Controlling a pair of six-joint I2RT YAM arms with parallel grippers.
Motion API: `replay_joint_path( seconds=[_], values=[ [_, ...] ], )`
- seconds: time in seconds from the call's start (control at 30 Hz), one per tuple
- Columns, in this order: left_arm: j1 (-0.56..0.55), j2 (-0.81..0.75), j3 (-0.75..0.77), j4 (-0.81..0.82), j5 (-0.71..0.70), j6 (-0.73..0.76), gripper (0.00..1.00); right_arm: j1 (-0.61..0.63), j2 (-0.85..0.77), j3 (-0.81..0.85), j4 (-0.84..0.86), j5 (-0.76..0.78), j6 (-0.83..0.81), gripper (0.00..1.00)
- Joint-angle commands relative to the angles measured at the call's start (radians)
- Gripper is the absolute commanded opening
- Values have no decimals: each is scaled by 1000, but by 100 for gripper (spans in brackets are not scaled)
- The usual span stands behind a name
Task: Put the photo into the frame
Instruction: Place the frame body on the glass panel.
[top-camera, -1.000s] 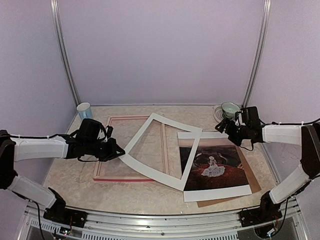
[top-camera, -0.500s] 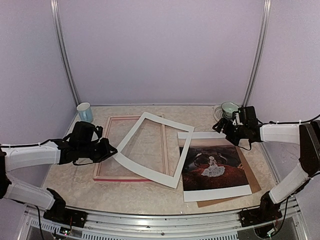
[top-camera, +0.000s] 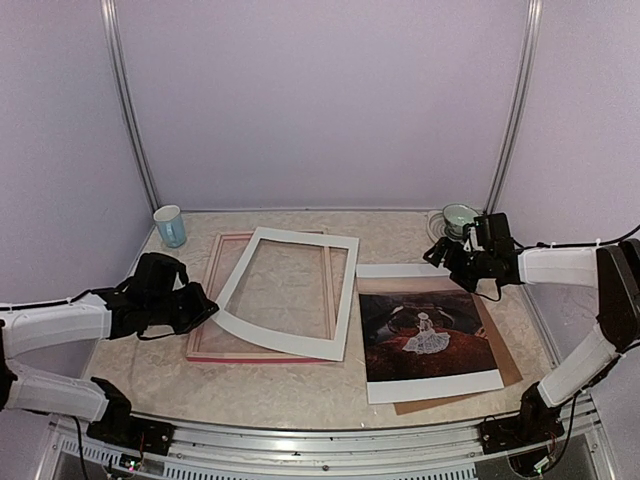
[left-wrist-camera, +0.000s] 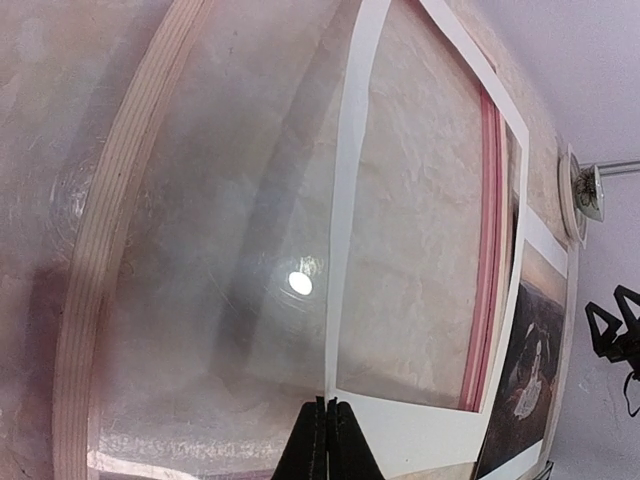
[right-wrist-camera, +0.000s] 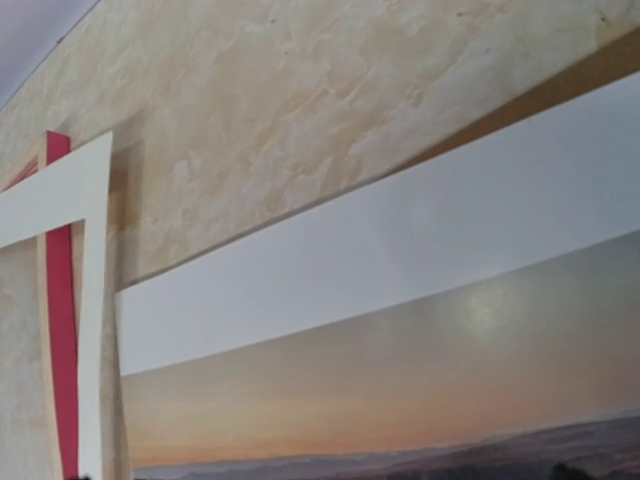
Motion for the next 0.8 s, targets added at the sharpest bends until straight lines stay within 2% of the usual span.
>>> replay_joint_path(
  seconds=[0.0,0.33,0.77],
  values=[
    [7,-29,-25,-19,-45,-43,3,14,15,30,16,3,7,99],
    [6,-131,-45,-97,-129,-86,3,16,16,48,8,-3,-2,99],
    [0,-225,-68,-192,-156,-121,3,19,5,44,10,-11,-5,99]
  ],
)
